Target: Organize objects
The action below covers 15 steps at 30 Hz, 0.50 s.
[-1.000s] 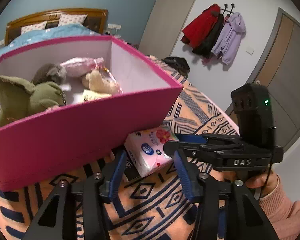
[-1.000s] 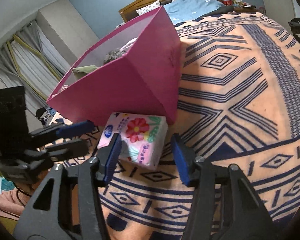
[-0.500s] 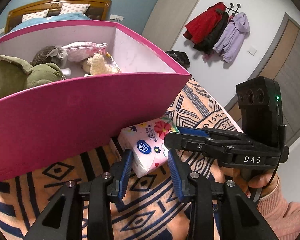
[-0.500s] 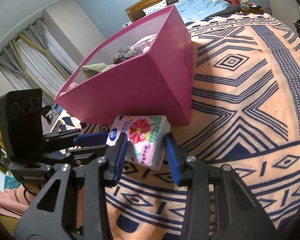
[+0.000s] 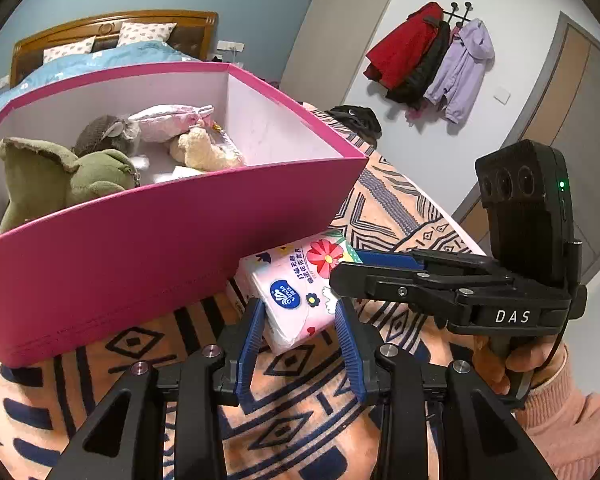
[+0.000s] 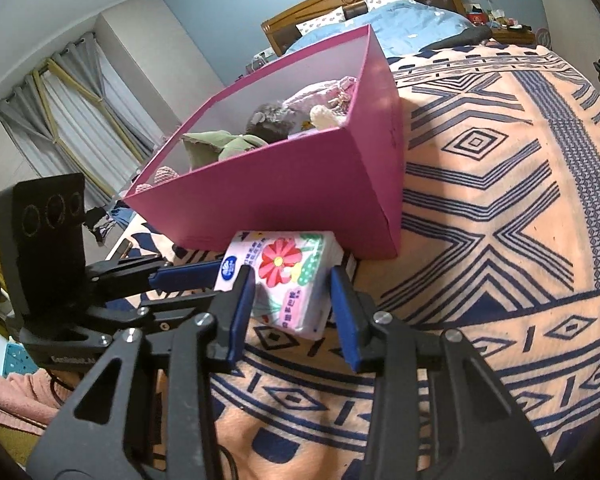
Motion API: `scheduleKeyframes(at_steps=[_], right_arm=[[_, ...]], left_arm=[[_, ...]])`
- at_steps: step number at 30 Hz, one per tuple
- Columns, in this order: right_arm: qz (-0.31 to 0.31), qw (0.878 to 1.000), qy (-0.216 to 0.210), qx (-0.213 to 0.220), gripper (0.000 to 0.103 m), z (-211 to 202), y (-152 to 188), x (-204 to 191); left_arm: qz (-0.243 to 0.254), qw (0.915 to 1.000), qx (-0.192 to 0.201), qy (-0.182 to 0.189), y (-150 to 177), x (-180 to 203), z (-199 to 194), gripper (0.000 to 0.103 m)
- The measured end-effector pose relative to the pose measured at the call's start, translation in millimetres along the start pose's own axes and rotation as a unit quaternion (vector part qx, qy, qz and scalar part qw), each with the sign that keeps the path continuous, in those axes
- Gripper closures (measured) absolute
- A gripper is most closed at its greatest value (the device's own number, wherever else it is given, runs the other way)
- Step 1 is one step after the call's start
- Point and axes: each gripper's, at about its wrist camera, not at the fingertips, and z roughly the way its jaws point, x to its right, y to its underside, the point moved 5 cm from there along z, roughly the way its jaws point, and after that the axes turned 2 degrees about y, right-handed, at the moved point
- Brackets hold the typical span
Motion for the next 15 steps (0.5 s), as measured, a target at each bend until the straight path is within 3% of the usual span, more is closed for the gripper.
scheduleKeyframes(at_steps=[15], right_arm=[[-0.012, 1.0, 0.002, 0.013, 0.061, -12, -4, -8]], left_arm=[[0.025, 0.9995, 0.015, -0.009, -6, 14, -15, 0.067]])
